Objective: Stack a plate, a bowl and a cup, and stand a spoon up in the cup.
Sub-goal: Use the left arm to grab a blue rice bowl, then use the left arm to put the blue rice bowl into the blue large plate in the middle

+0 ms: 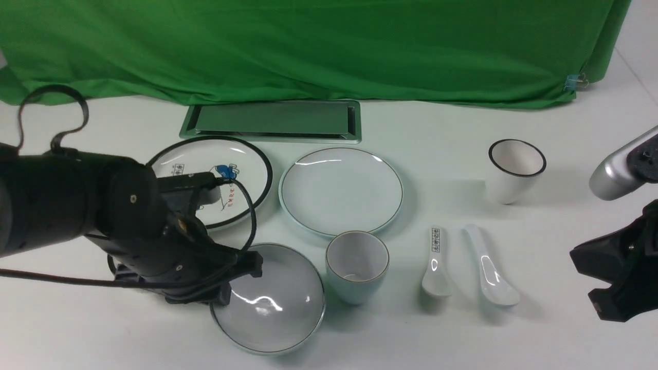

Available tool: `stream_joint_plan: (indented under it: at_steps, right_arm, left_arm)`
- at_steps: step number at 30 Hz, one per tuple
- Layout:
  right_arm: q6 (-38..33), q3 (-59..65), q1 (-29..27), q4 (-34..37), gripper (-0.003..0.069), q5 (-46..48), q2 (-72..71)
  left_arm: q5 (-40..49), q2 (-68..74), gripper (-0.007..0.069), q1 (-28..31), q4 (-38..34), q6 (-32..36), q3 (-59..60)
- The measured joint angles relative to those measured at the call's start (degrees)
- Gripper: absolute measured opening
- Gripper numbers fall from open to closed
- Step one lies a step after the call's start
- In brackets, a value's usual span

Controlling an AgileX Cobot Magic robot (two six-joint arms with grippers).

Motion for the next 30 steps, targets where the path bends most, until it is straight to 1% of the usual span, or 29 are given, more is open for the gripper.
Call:
stream_joint_plan:
  at_steps: [4, 6, 7, 8, 9, 13, 16, 18, 21, 25, 30]
  right_arm:
    - [0.0, 0.0, 0.0, 0.1, 0.0029, 0.0, 0.0]
    - [0.1, 0.0, 0.0, 0.2, 0.0030, 0.0, 0.0]
    - [0.1, 0.0, 0.0, 0.2, 0.0029, 0.0, 0.0]
    - [0.1, 0.0, 0.0, 0.2, 0.0029, 0.0, 0.0]
    - [0.1, 0.0, 0.0, 0.3, 0.0032, -0.1, 0.0]
    - [0.1, 0.0, 0.0, 0.4, 0.0036, -0.2, 0.0]
    - [0.1, 0.0, 0.0, 0.4, 0.0036, -0.2, 0.0]
    - [0.1, 0.0, 0.0, 0.5, 0.0036, -0.2, 0.0]
    - [0.1, 0.0, 0.0, 0.5, 0.0037, -0.2, 0.0]
    - [0.1, 0.0, 0.0, 0.5, 0.0039, -0.5, 0.0]
    - [0.1, 0.0, 0.0, 0.5, 0.0039, -2.1, 0.0]
  left_arm:
    - [2.5, -5.2, -0.0009, 0.0, -0.1, 2.6, -2.1]
    - [3.6, -5.8, -0.0009, 0.0, 0.0, 3.9, -4.4]
    - [5.5, -5.7, -0.0009, 0.0, 0.7, 5.2, -8.6]
    - [5.8, -5.5, -0.0009, 0.0, 1.0, 5.5, -9.2]
    - [8.6, -3.6, -0.0009, 0.0, 2.1, 6.8, -15.9]
    - [14.9, 4.8, -0.0009, 0.0, 2.9, 10.1, -28.9]
    - [17.6, 10.5, -0.0009, 0.0, 2.8, 11.3, -36.6]
    - [19.6, 17.6, -0.0009, 0.3, 1.8, 12.4, -43.7]
    - [21.6, 26.2, -0.0009, 1.5, -3.5, 14.6, -53.0]
    - [22.1, 34.2, -0.0009, 3.0, -8.7, 16.2, -60.7]
    - [23.3, 41.2, -0.0009, 3.7, -9.5, 16.8, -66.4]
